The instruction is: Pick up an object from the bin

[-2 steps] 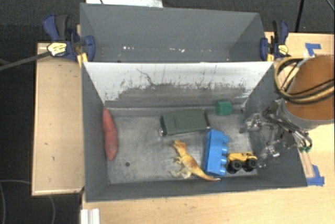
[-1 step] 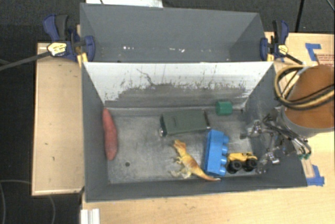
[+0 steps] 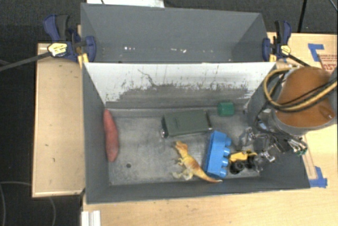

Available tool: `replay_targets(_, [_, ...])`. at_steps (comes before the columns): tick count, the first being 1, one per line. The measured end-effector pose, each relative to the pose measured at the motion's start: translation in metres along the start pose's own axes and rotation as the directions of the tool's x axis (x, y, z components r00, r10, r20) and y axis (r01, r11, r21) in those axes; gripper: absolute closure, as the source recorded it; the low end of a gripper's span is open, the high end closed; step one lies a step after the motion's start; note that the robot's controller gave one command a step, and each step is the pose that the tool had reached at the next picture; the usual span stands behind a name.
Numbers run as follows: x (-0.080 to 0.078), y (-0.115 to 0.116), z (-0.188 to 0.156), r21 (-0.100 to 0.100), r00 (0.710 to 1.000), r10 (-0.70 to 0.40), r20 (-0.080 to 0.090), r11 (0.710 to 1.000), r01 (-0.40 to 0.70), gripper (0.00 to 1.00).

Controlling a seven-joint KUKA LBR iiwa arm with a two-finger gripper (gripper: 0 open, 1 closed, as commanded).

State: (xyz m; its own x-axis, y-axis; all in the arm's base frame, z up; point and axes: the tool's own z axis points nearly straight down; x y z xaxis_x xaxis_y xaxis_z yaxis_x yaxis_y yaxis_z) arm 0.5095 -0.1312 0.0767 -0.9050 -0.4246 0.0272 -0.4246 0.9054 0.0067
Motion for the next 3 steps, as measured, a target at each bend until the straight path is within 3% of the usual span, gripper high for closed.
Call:
replay_targets(1, [0.000,0.000,0.000,0.000,1.000,0.000,0.000,1.000,0.000,1.00])
replay_targets(2, [0.004,-0.003,-0.091,0.007,0.999,0.015,0.030,1.000,-0.015,1.00])
replay_targets(3, [0.004,-0.003,-0.091,0.006,0.999,0.016,0.030,1.000,-0.016,1.00])
